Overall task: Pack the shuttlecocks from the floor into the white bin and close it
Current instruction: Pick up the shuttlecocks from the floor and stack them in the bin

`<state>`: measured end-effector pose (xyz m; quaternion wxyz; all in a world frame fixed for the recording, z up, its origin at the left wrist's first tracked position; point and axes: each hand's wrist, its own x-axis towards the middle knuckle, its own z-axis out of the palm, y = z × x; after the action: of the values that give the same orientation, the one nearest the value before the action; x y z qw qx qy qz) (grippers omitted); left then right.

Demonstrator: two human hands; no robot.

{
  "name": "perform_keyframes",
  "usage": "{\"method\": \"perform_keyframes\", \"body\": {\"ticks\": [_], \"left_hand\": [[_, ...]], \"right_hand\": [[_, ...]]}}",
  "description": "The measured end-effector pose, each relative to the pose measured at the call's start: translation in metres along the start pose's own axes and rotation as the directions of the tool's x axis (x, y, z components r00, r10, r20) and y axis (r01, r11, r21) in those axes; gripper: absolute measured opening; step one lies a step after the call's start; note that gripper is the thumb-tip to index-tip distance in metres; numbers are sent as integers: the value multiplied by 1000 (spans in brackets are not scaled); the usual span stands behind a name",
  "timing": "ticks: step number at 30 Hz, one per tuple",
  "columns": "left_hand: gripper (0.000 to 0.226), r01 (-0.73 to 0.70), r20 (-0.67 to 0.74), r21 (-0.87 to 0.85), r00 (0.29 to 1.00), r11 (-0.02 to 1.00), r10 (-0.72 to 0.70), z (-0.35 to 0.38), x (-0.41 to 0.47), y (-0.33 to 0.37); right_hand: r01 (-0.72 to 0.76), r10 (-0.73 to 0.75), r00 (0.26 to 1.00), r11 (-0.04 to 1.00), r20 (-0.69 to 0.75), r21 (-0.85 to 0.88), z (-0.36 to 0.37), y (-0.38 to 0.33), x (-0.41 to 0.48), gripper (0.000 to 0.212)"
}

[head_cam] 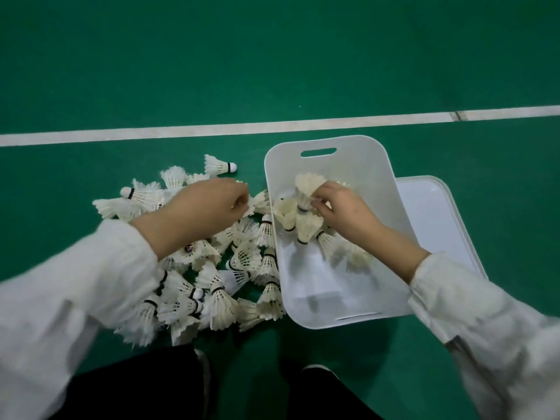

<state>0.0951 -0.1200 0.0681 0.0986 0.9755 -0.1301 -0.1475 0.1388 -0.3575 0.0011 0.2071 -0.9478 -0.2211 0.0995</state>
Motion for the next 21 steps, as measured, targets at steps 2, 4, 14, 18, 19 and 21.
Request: {"method": "perform_keyframes", "body": {"ticks": [2,4,14,18,19,21], "left_hand": [[18,-42,94,159,995,986,28,-2,-1,-16],[21,-111,186,251,980,962,65,-2,-4,-28],[27,-112,212,143,974,983,80,41,-24,-71],[23,-55,162,37,986,998,48,65,-30,-76],[21,-34,152,9,988,999,32,70,-32,-78],[19,16,140,-51,990,999,-9,79,-33,-83]], "right_hand": [[-29,28,999,999,-19,-33,9,0,24,26],[-51,51,999,996,-10,-79,23,0,46,28],[-80,101,992,968,78,-236,76,-6,81,24],[-101,114,992,978,60,-183,66,-4,70,28],[-91,102,993,978,53,-189,60,-6,65,31],[-24,33,999,964,29,-263,44,-13,55,33]]}}
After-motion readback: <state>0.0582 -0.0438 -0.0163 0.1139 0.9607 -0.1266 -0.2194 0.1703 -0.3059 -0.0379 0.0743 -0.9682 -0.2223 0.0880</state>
